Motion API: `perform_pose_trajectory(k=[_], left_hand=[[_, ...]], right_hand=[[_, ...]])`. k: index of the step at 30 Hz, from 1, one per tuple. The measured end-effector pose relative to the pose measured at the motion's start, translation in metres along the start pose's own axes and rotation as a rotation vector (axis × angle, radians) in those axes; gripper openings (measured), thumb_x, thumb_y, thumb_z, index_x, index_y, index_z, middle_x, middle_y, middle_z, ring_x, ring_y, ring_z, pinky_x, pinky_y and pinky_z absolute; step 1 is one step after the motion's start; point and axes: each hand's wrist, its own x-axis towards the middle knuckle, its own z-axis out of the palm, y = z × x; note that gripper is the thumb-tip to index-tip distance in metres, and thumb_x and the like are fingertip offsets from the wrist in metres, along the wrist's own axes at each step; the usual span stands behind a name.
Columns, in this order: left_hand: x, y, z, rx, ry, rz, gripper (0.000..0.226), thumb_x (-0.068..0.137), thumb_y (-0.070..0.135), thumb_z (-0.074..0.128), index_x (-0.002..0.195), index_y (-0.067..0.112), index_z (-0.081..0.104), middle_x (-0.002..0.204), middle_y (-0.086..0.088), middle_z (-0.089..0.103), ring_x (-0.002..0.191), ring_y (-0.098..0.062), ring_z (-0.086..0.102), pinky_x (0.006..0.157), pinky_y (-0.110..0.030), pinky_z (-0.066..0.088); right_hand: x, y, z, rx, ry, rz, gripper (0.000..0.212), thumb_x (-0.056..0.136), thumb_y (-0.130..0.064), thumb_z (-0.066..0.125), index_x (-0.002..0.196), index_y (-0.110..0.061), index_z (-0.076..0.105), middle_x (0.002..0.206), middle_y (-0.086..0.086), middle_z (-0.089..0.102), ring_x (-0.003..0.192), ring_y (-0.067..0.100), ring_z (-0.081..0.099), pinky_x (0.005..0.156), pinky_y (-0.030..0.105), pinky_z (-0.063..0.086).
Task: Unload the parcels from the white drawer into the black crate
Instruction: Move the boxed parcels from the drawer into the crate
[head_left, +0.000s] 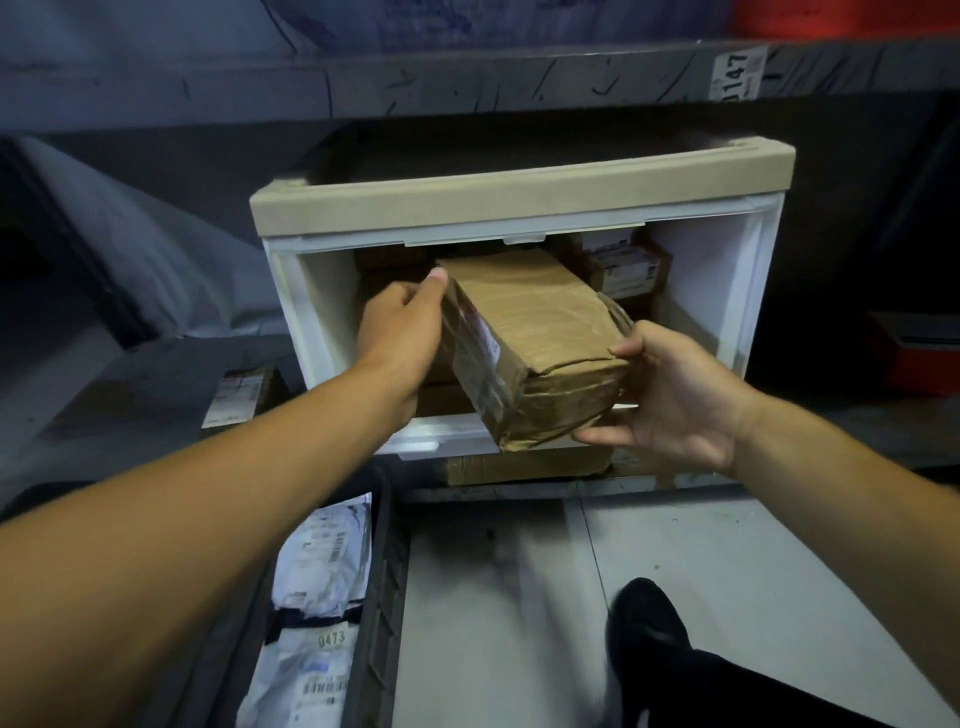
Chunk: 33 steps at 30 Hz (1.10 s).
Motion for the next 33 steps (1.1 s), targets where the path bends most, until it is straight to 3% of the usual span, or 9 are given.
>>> perform_pose_trajectory(k=[3, 7, 10, 15, 17, 20, 24, 27, 33], left_hand=[[-0.013, 0.009, -0.005, -0.121, -0.228, -0.249, 0.045, 0.094, 0.059, 0.057, 0.124, 0.026, 0.063, 0.125, -0.008, 0.065, 0.115, -0.031, 0.06, 0.097, -0.054, 0.05], [-0.024, 0.016, -0.015, -0.174, -0.407, -0.38, 0.043, 0.092, 0.055, 0.063, 0.126, 0.027, 0.061, 0.112, -0.011, 0.073, 0.102, -0.032, 0.068, 0.074, -0.047, 0.058], [-0.028, 0.018, -0.028, -0.181, -0.397, -0.378, 0.031, 0.093, 0.05, 0.062, 0.107, 0.023, 0.065, 0.082, -0.007, 0.077, 0.081, -0.024, 0.07, 0.067, -0.036, 0.055], [-0.031, 0.018, -0.061, -0.222, -0.454, -0.367, 0.031, 0.091, 0.044, 0.064, 0.11, 0.02, 0.067, 0.088, -0.008, 0.077, 0.088, -0.026, 0.069, 0.085, -0.041, 0.052], [-0.035, 0.017, -0.073, -0.196, -0.483, -0.356, 0.028, 0.089, 0.04, 0.065, 0.108, 0.019, 0.068, 0.082, -0.005, 0.075, 0.083, -0.023, 0.067, 0.083, -0.038, 0.05], [-0.043, 0.004, -0.085, -0.213, -0.519, -0.365, 0.037, 0.076, 0.039, 0.071, 0.108, 0.019, 0.071, 0.089, -0.005, 0.075, 0.083, -0.021, 0.068, 0.082, -0.036, 0.051], [-0.04, -0.015, -0.092, -0.297, -0.395, -0.393, 0.038, 0.083, 0.048, 0.069, 0.11, 0.022, 0.073, 0.103, -0.006, 0.075, 0.099, -0.025, 0.068, 0.09, -0.041, 0.051], [-0.038, -0.018, -0.101, -0.338, -0.251, -0.388, 0.042, 0.084, 0.057, 0.069, 0.11, 0.024, 0.072, 0.117, -0.009, 0.069, 0.113, -0.033, 0.063, 0.094, -0.056, 0.053], [-0.061, -0.02, -0.104, -0.466, -0.286, -0.374, 0.062, 0.078, 0.047, 0.077, 0.132, 0.021, 0.06, 0.13, -0.015, 0.064, 0.118, -0.041, 0.061, 0.091, -0.066, 0.053]], right_hand=[[-0.001, 0.005, 0.022, -0.018, -0.04, -0.011, 0.026, 0.093, -0.025, 0.052, 0.115, -0.013, 0.06, 0.094, 0.011, 0.068, 0.101, 0.028, 0.067, 0.087, 0.05, 0.06], [-0.008, 0.009, 0.043, -0.077, -0.038, -0.025, 0.036, 0.093, -0.026, 0.054, 0.126, -0.014, 0.062, 0.093, 0.01, 0.072, 0.102, 0.028, 0.068, 0.092, 0.05, 0.058], [-0.019, 0.007, 0.047, -0.205, -0.101, 0.004, 0.05, 0.082, -0.035, 0.066, 0.129, -0.019, 0.062, 0.106, 0.011, 0.069, 0.103, 0.03, 0.066, 0.09, 0.053, 0.056], [-0.03, -0.001, 0.055, -0.201, -0.073, 0.001, 0.079, 0.08, -0.061, 0.072, 0.146, -0.024, 0.049, 0.125, 0.017, 0.067, 0.108, 0.032, 0.069, 0.102, 0.064, 0.046], [-0.031, 0.001, 0.062, -0.153, 0.009, -0.047, 0.067, 0.087, -0.062, 0.065, 0.14, -0.022, 0.053, 0.113, 0.015, 0.066, 0.097, 0.029, 0.067, 0.094, 0.059, 0.053], [-0.034, 0.012, 0.072, -0.135, 0.044, -0.089, 0.042, 0.092, -0.055, 0.061, 0.123, -0.026, 0.061, 0.115, 0.013, 0.065, 0.101, 0.029, 0.065, 0.076, 0.048, 0.059], [-0.033, 0.019, 0.086, -0.094, 0.081, -0.09, 0.024, 0.094, -0.043, 0.064, 0.107, -0.023, 0.061, 0.11, 0.013, 0.065, 0.097, 0.029, 0.065, 0.075, 0.047, 0.058], [-0.032, 0.022, 0.095, 0.041, 0.116, -0.094, 0.024, 0.094, -0.039, 0.066, 0.106, -0.02, 0.059, 0.11, 0.014, 0.064, 0.101, 0.032, 0.064, 0.078, 0.051, 0.059], [-0.039, 0.037, 0.116, 0.18, 0.107, -0.091, 0.035, 0.091, -0.041, 0.071, 0.117, -0.021, 0.06, 0.115, 0.014, 0.067, 0.107, 0.034, 0.064, 0.079, 0.056, 0.058]])
